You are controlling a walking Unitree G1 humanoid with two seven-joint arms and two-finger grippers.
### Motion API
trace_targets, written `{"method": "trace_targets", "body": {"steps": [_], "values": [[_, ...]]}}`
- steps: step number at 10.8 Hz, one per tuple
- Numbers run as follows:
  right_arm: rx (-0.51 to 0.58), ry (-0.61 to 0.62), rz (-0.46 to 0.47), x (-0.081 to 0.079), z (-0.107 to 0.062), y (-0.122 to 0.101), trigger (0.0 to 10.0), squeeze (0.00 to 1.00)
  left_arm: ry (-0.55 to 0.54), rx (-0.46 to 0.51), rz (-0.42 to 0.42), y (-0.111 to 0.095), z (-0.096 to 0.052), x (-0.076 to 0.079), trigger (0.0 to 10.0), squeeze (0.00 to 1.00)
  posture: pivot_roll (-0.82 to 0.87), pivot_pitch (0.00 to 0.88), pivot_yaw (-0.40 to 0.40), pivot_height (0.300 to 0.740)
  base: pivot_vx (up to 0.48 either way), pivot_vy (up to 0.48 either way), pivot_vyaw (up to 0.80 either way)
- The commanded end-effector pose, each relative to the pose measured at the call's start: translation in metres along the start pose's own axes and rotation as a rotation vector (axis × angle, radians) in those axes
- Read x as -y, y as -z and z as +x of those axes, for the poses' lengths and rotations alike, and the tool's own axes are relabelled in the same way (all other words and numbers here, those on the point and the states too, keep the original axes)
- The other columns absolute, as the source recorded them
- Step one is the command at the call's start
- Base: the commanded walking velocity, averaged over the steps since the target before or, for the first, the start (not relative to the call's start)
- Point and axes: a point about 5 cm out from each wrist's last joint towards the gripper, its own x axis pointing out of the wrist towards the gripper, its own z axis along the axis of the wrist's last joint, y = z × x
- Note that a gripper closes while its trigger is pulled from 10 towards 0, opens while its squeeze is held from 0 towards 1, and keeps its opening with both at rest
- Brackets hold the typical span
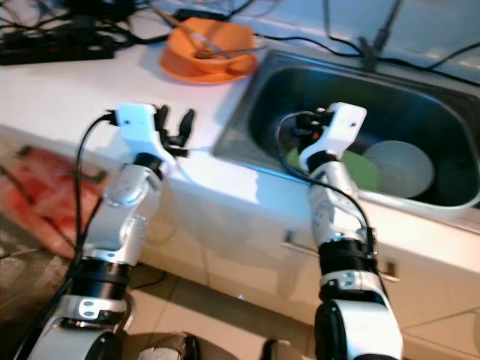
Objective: Kitchen organization
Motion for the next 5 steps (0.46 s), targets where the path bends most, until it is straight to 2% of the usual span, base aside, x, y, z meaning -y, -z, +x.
{"method": "trace_targets", "body": {"steps": [1, 2, 4, 5], "values": [[-0.019, 0.02, 0.011, 0.0032, 0.0004, 0.0013, 10.0, 0.0, 0.009, 0.003, 0.0, -0.0017, 0.0018, 0.0029, 10.0, 0.0, 0.07, 0.102, -0.04, 0.723, 0.0, 0.274, 0.0], [-0.021, 0.022, 0.012, 0.0035, 0.0005, 0.0012, 10.0, 0.0, 0.009, 0.003, 0.0, -0.0018, 0.0019, 0.0027, 10.0, 0.0, 0.07, 0.102, -0.04, 0.723, 0.0, 0.274, 0.0], [-0.033, 0.049, 0.049, 0.0063, 0.0017, 0.0021, 10.0, 0.0, 0.007, 0.003, 0.0, -0.0023, 0.0025, 0.0022, 10.0, 0.0, 0.07, 0.105, -0.039, 0.723, 0.0, 0.287, -0.8], [-0.03, 0.063, 0.036, 0.0088, 0.0008, 0.0018, 10.0, 0.0, 0.007, -0.001, -0.001, -0.0017, 0.0029, 0.0023, 10.0, 0.0, 0.07, 0.11, -0.037, 0.723, 0.0, 0.416, 0.0]]}}
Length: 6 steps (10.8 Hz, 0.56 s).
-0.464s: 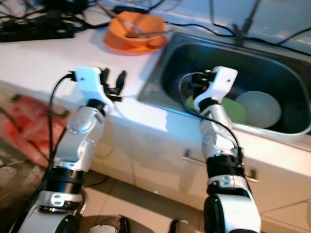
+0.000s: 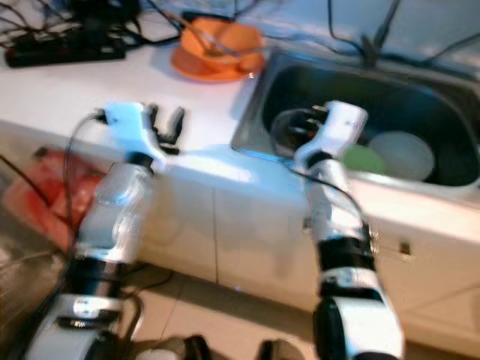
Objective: Kitchen organization
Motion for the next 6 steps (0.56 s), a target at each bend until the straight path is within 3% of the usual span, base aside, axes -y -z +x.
{"method": "trace_targets", "body": {"steps": [1, 3, 6], "values": [[-0.013, 0.0, 0.017, -0.0035, 0.0002, 0.0032, 10.0, 0.0, -0.005, 0.003, 0.014, -0.003, 0.0017, -0.0034, 10.0, 0.0, 0.07, 0.113, -0.037, 0.723, 0.0, 0.431, 0.0], [-0.018, 0.009, 0.023, -0.0022, -0.0002, 0.0039, 10.0, 0.0, -0.007, -0.005, 0.021, -0.0016, 0.0016, -0.0037, 10.0, 0.0, 0.07, 0.117, -0.036, 0.723, 0.0, 0.384, 0.0], [-0.024, 0.022, 0.023, -0.0002, 0.0, 0.0047, 10.0, 0.0, -0.014, -0.009, 0.038, -0.0007, 0.0014, -0.0044, 10.0, 0.0, 0.07, 0.121, -0.037, 0.723, 0.0, 0.0, 0.0]]}}
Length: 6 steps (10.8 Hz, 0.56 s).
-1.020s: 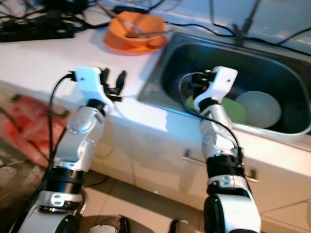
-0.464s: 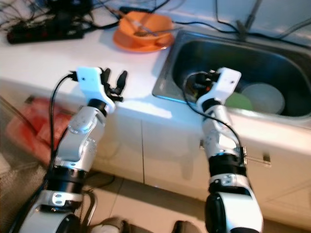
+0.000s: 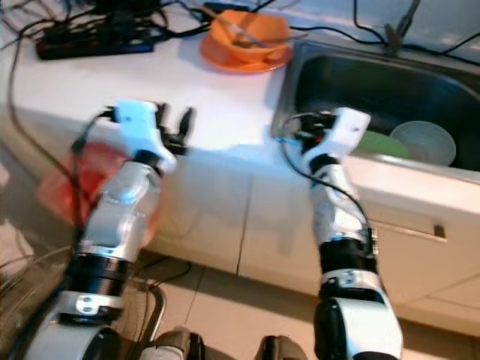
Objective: Kitchen organization
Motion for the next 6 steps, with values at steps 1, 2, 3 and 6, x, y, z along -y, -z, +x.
{"method": "trace_targets", "body": {"steps": [1, 2, 3, 6], "values": [[-0.002, 0.023, -0.002, 0.0059, 0.0008, -0.0035, 10.0, 0.0, 0.012, -0.011, -0.009, 0.003, -0.0001, 0.0062, 10.0, 0.0, 0.07, 0.121, -0.036, 0.723, 0.0, 0.0, 0.0], [-0.008, 0.02, -0.008, 0.0057, 0.001, -0.0032, 10.0, 0.0, 0.012, -0.007, -0.012, 0.0023, 0.0002, 0.006, 10.0, 0.0, 0.07, 0.12, -0.036, 0.723, 0.0, 0.0, 0.0], [-0.015, 0.012, -0.005, 0.004, 0.0015, -0.0023, 10.0, 0.0, 0.012, -0.001, -0.013, 0.0009, 0.0006, 0.0057, 10.0, 0.0, 0.07, 0.12, -0.036, 0.723, 0.0, 0.0, -0.8], [-0.002, -0.001, -0.022, 0.0009, 0.001, -0.0024, 10.0, 0.0, 0.009, 0.004, -0.01, -0.0001, 0.0005, 0.0043, 10.0, 0.0, 0.07, 0.119, -0.036, 0.723, 0.283, 0.0, -0.26]]}}
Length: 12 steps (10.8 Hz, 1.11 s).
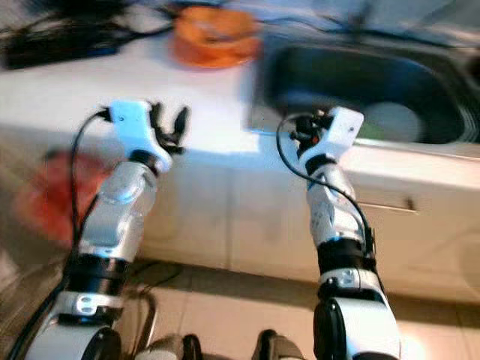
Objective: Kitchen organization
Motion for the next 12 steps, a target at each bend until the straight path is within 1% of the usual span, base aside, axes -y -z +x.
{"method": "trace_targets", "body": {"steps": [1, 3, 4, 7, 12], "values": [[0.007, 0.0, -0.007, 0.0002, 0.0009, -0.0023, 10.0, 0.0, 0.0, 0.003, 0.005, -0.0011, 0.0005, -0.0003, 10.0, 0.0, 0.07, 0.119, -0.036, 0.723, 0.311, 0.0, 0.0], [-0.001, -0.007, -0.011, -0.0009, 0.0014, -0.0019, 10.0, 0.0, 0.003, 0.005, 0.003, -0.0016, 0.0008, 0.0, 10.0, 0.0, 0.07, 0.119, -0.036, 0.723, 0.311, 0.0, -0.79], [0.022, -0.011, -0.016, -0.0012, 0.0011, -0.0045, 10.0, 0.0, 0.004, 0.008, 0.002, -0.0025, 0.0012, 0.0001, 10.0, 0.0, 0.07, 0.119, -0.037, 0.723, 0.311, 0.0, 0.0], [0.014, -0.014, -0.012, -0.002, 0.0015, -0.0027, 10.0, 0.0, 0.008, 0.015, 0.003, -0.0042, 0.0012, 0.0005, 10.0, 0.0, 0.08, 0.115, -0.038, 0.723, 0.306, 0.0, 0.0], [0.009, -0.014, -0.009, -0.0009, 0.0015, -0.0022, 10.0, 0.0, 0.018, 0.034, -0.012, -0.0096, 0.0029, 0.0034, 10.0, 0.0, 0.07, 0.108, -0.037, 0.723, 0.0, 0.0, 0.0]]}}
